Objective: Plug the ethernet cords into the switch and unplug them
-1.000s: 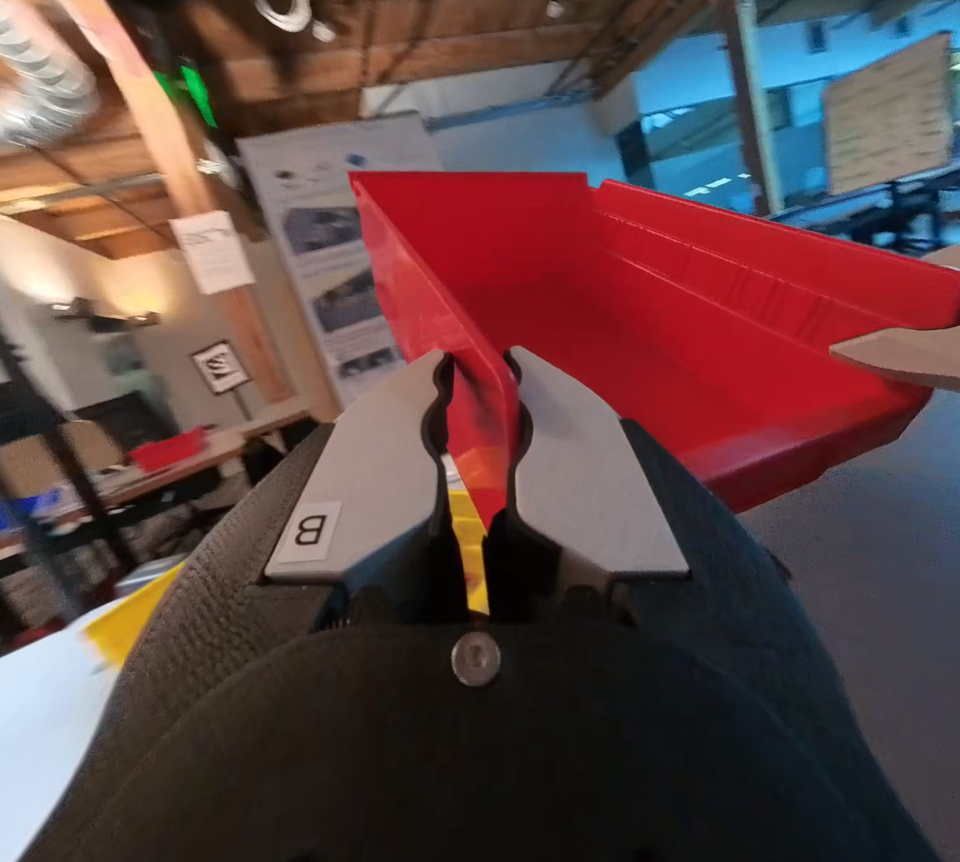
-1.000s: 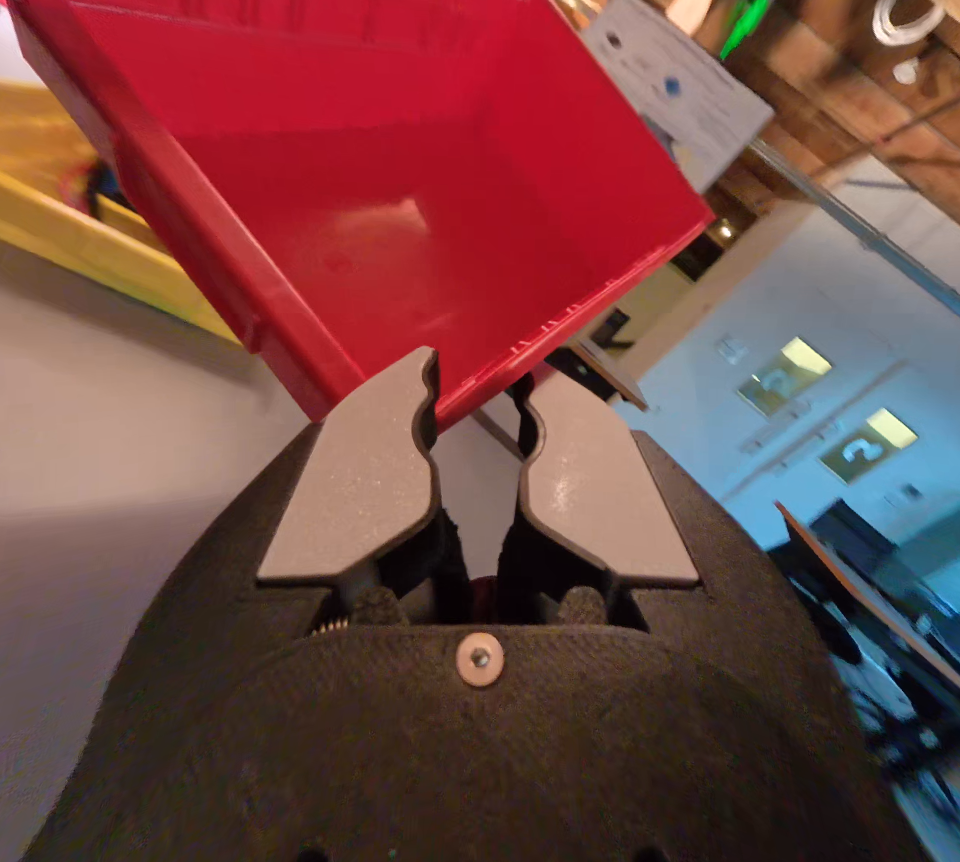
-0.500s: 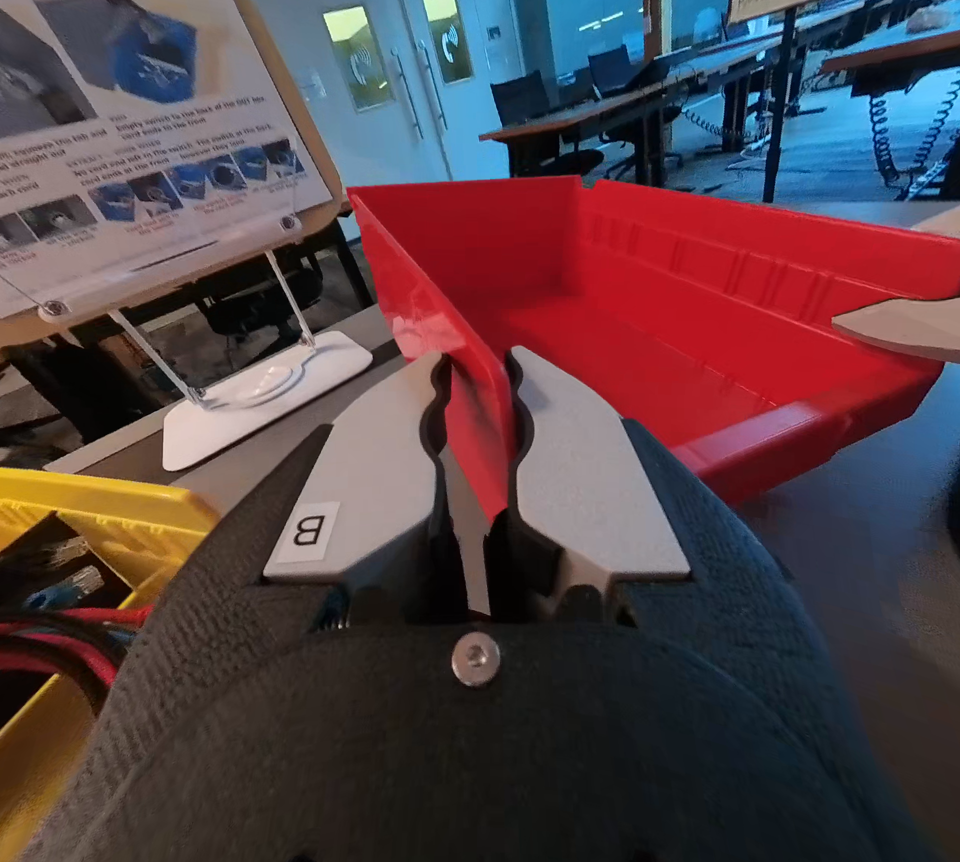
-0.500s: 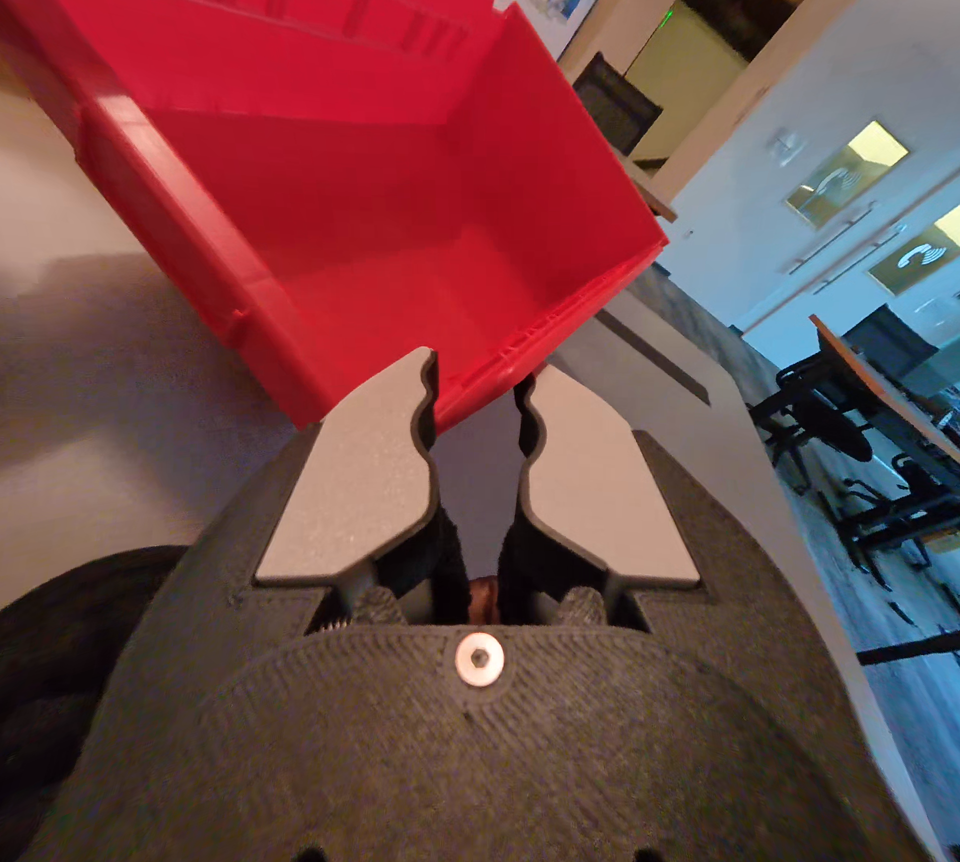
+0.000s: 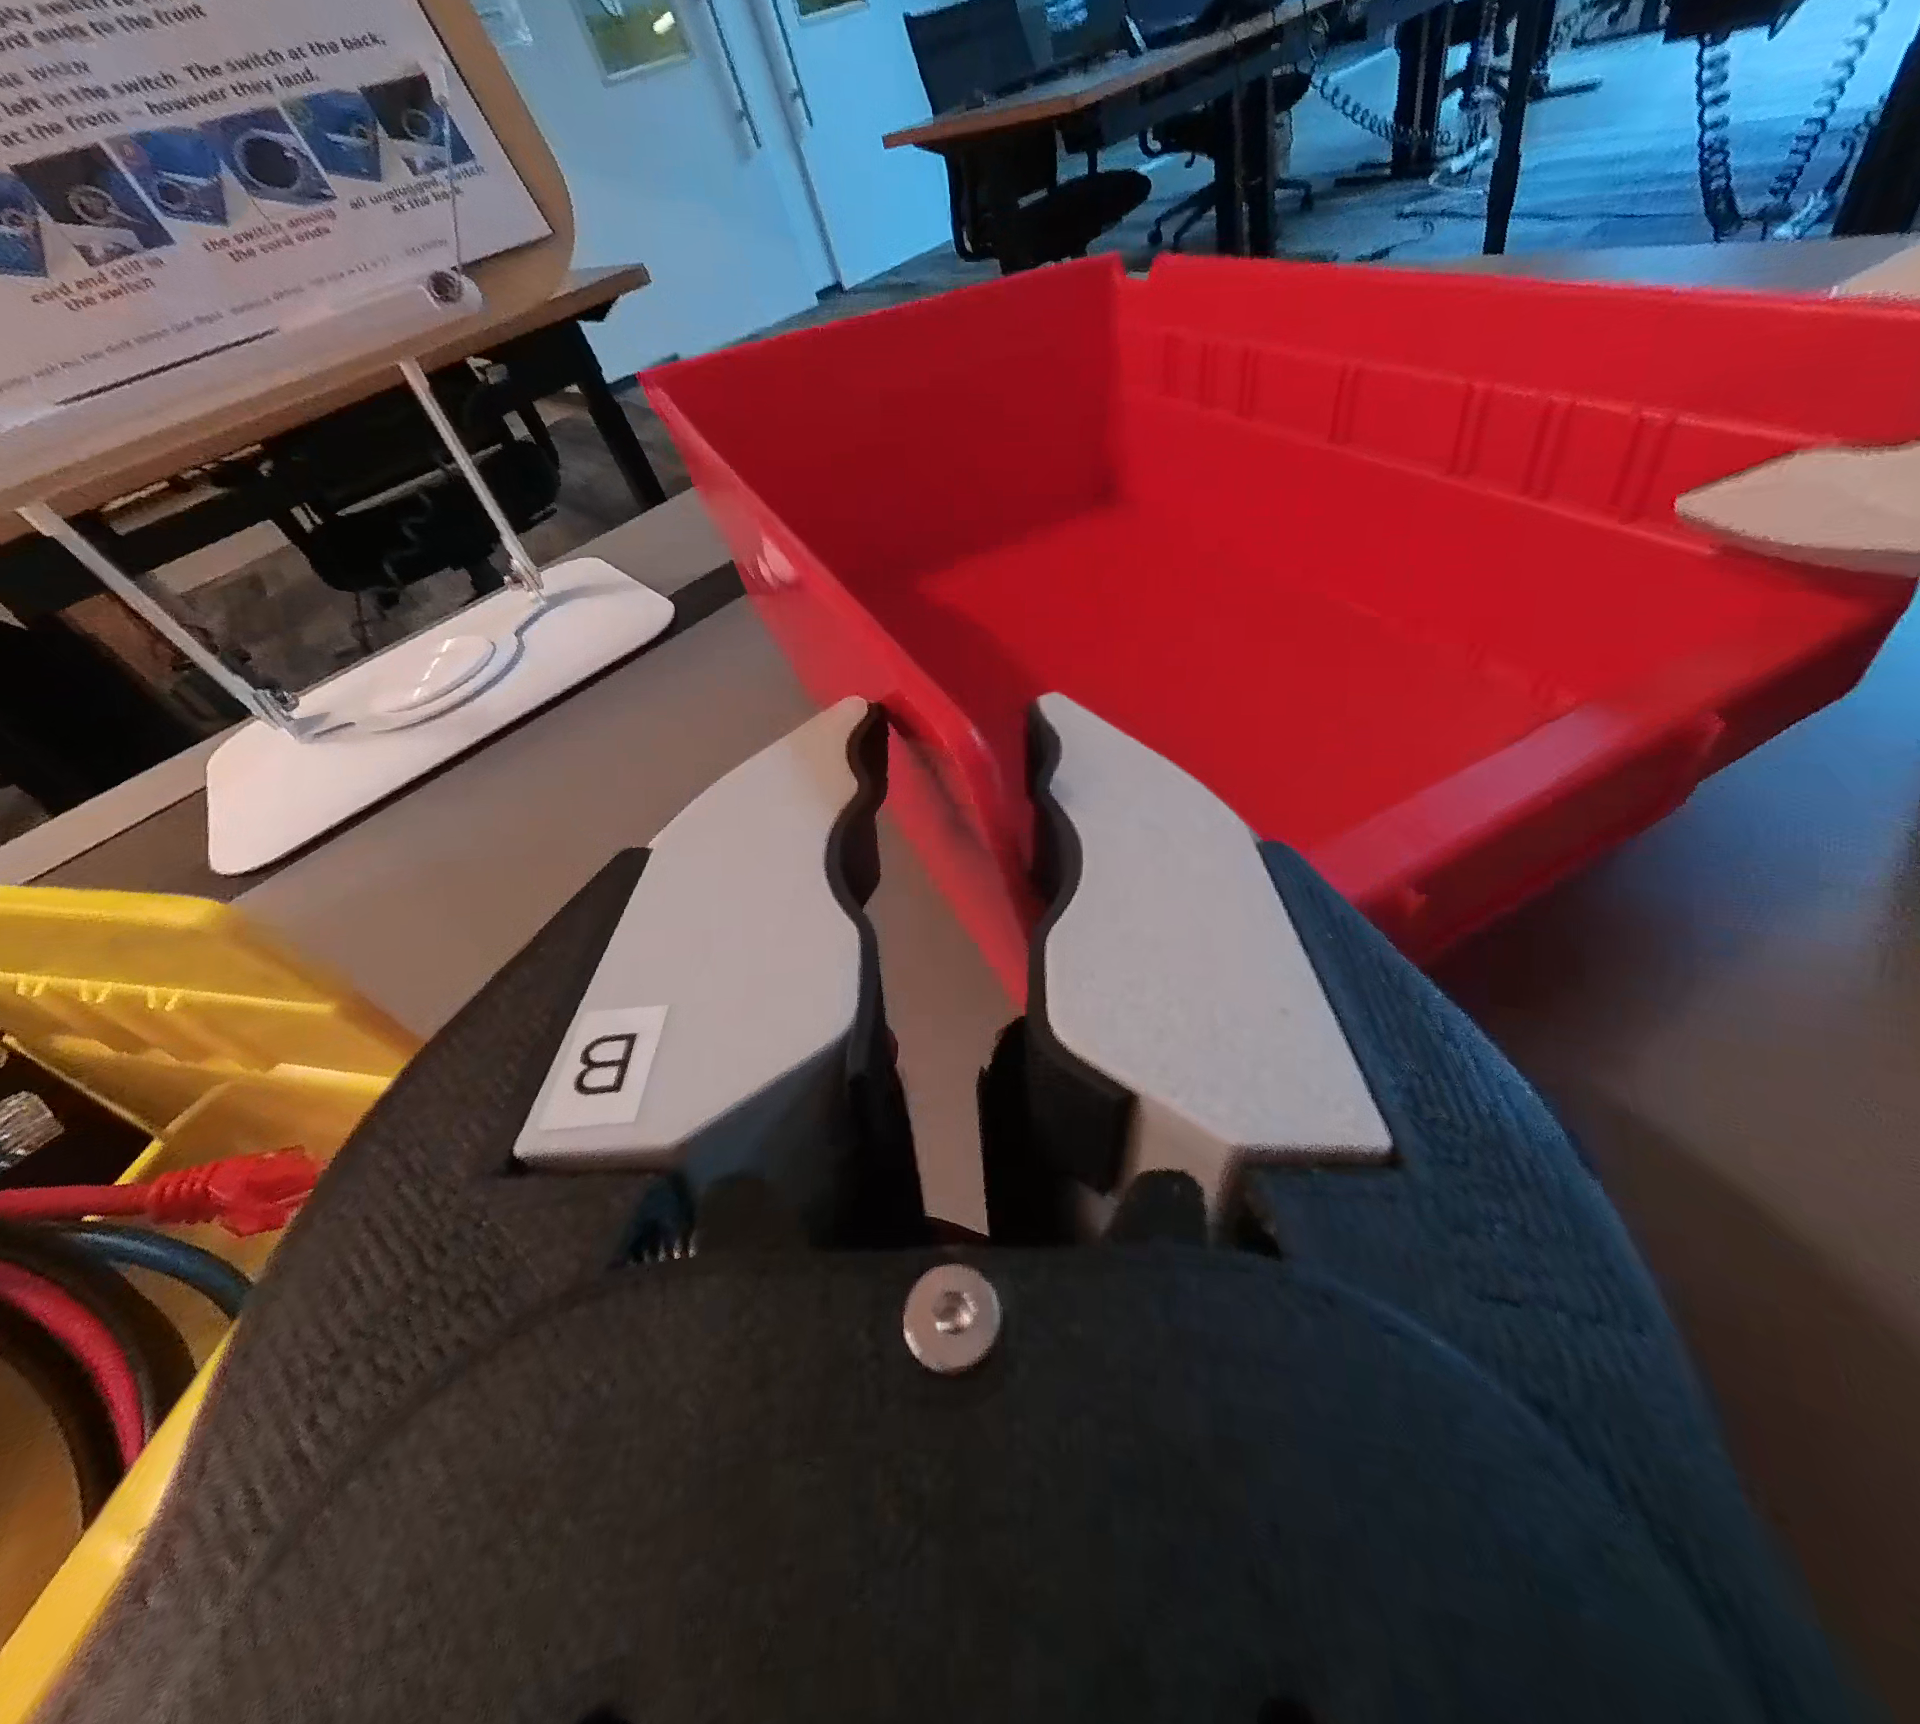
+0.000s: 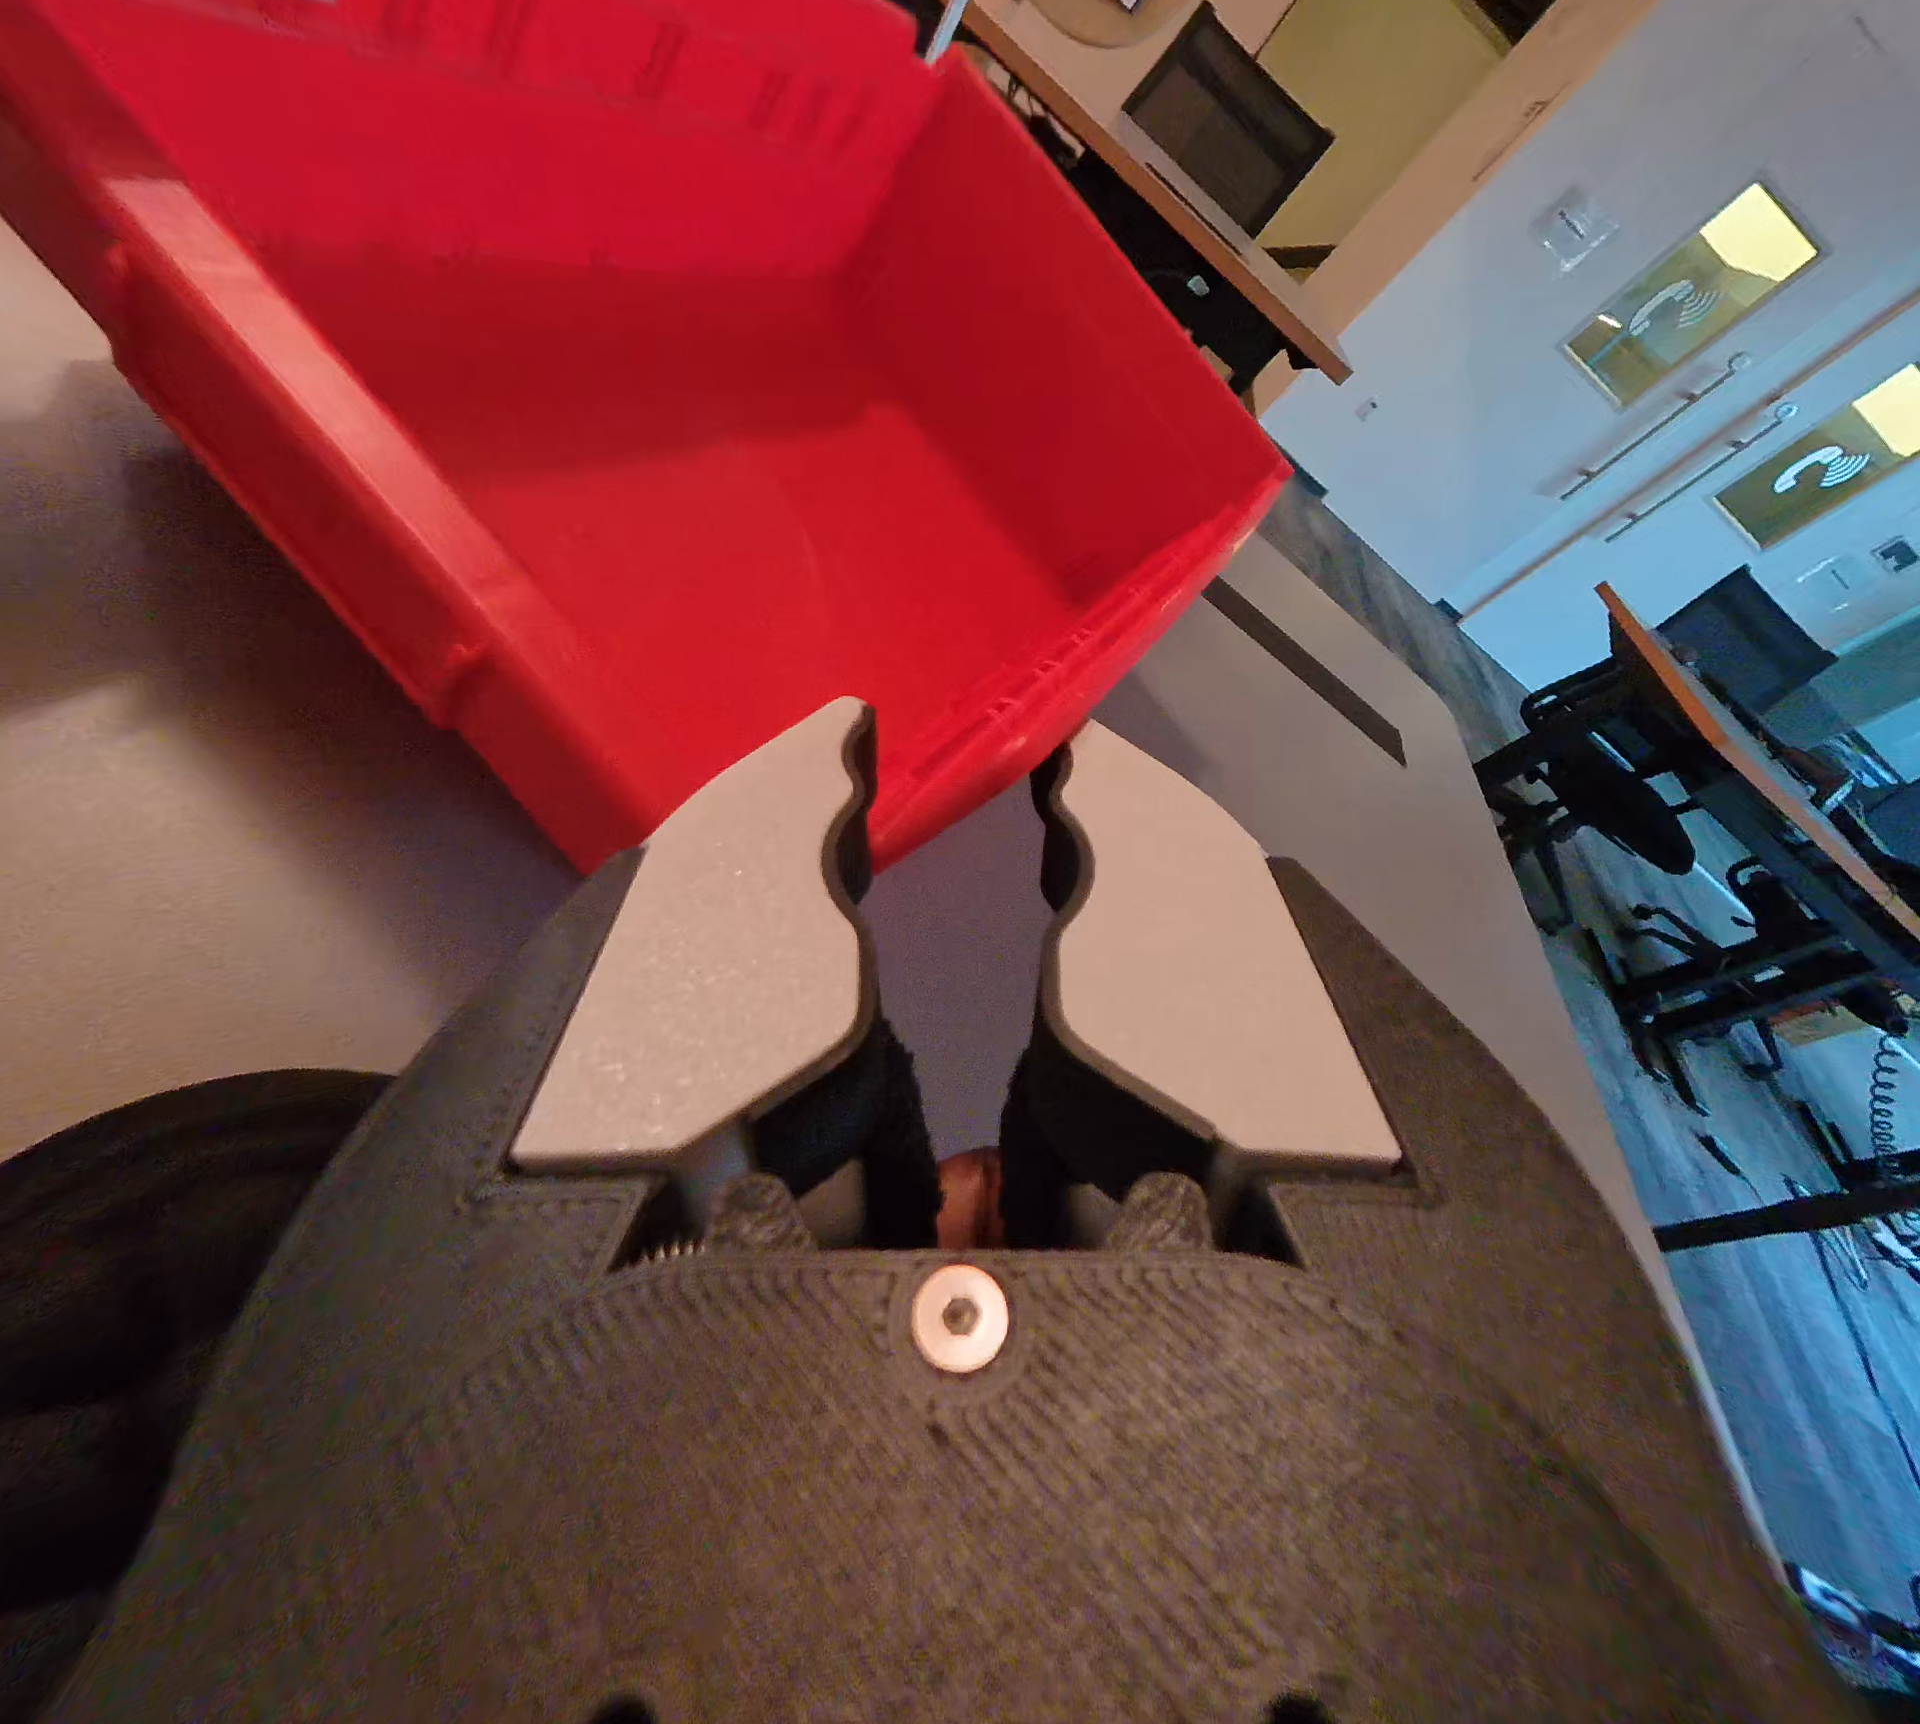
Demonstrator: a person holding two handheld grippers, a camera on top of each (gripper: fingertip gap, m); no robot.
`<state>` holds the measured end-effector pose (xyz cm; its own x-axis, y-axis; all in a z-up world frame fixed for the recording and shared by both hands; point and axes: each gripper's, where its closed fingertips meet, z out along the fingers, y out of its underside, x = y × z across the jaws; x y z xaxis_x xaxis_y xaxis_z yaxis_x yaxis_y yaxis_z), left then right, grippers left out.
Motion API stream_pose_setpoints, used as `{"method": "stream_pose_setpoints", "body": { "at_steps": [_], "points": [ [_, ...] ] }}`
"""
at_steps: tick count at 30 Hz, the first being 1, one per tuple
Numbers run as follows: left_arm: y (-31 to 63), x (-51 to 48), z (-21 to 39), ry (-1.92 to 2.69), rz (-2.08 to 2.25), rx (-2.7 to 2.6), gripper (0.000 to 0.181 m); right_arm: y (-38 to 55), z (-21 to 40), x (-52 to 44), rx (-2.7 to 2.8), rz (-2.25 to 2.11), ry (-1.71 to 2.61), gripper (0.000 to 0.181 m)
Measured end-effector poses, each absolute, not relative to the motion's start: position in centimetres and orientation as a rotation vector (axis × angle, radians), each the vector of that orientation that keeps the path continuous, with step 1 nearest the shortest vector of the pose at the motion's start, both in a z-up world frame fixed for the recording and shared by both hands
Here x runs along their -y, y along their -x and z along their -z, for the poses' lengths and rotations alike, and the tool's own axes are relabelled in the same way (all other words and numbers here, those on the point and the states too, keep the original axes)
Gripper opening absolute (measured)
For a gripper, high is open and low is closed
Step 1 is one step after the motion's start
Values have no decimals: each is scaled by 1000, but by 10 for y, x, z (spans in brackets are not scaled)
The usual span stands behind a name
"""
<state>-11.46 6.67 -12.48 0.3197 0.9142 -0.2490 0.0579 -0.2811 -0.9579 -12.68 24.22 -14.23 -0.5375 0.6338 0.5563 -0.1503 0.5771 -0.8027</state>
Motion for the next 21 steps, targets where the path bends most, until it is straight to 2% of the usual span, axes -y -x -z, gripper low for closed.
{"method": "stream_pose_setpoints", "body": {
  "at_steps": [4,7,9,10,14,16,19,21],
  "points": [
    [115,-66,138,1691,-1098,914,28,128,140,-244,1859,-1055,381,27],
    [113,-71,133,1688,-1072,891,37,127,139,-244,1839,-1037,358,28],
    [109,-75,137,1733,-1035,887,54,126,139,-243,1837,-1040,337,28],
    [108,-74,135,1738,-1050,893,68,126,138,-244,1830,-1039,325,28],
    [97,-68,115,1746,-1090,869,88,124,138,-245,1828,-1032,262,31],
    [88,-61,121,1822,-1029,908,103,123,133,-247,1815,-1057,240,40],
    [72,-33,128,1871,-1035,965,106,120,122,-253,1775,-1108,155,59],
    [61,-6,135,1912,-1065,1012,100,111,113,-253,1781,-1184,139,60]
  ]
}}
